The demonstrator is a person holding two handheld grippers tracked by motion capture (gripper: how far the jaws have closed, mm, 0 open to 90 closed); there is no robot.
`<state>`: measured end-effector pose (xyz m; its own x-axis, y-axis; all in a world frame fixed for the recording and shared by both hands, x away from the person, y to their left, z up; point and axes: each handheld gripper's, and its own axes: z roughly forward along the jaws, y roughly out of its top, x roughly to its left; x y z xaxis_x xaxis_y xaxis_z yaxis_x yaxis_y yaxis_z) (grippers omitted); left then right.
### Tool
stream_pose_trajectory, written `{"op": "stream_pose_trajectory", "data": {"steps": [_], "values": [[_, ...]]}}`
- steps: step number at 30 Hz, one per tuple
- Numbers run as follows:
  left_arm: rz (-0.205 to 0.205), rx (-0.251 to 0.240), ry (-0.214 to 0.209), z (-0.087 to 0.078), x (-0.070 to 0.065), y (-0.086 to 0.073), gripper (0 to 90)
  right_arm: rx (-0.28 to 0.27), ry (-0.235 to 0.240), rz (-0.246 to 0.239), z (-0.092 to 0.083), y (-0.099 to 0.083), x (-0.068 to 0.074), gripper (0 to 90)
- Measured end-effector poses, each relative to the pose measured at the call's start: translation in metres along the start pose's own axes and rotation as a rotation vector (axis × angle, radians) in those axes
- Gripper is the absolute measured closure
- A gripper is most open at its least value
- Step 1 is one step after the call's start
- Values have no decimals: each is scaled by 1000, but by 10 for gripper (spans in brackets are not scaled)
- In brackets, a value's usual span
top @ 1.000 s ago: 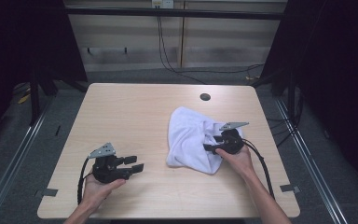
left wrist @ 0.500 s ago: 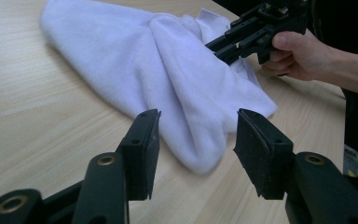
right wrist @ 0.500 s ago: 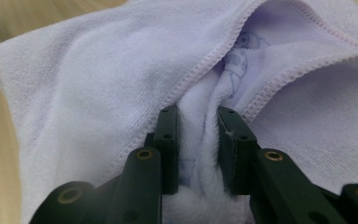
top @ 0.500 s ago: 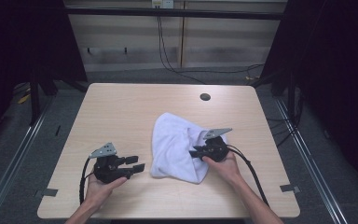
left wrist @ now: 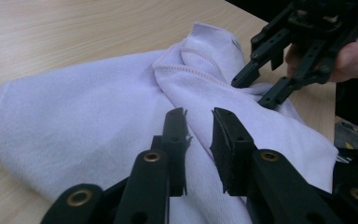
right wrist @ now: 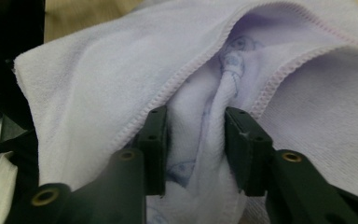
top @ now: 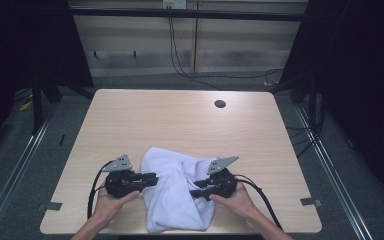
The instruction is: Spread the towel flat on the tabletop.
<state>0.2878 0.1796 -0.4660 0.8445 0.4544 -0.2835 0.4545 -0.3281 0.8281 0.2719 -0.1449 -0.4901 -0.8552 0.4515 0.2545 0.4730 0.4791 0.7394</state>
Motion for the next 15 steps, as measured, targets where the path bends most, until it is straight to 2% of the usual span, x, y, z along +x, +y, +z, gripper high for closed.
{"op": "stream_pose_trajectory", "data": {"steps": [1,2,3,4,5,7,10,12,14,15], "values": [[-6,-2,-4,5,1,3,696,-19,-1,6,-5,1,-1,588],[-21,6,-16,16,4,11,648,-66,-24,9,-15,6,-6,590],[-21,12,-12,21,5,14,619,-85,-38,15,-19,9,-9,609],[-21,12,-12,21,5,14,592,-85,-38,15,-19,9,-9,609],[-15,19,1,28,6,17,592,-103,-51,18,-21,13,-13,620],[-10,44,-8,40,7,20,588,-117,-82,28,-20,22,-22,639],[-25,66,-26,54,9,18,580,-114,-84,51,-7,26,-35,616],[-10,98,-18,60,8,16,561,-82,-81,42,4,24,-39,595],[-24,114,-44,61,10,16,517,-48,-77,37,11,21,-39,569],[-16,130,-17,62,10,16,493,-44,-67,39,13,19,-40,569]]}}
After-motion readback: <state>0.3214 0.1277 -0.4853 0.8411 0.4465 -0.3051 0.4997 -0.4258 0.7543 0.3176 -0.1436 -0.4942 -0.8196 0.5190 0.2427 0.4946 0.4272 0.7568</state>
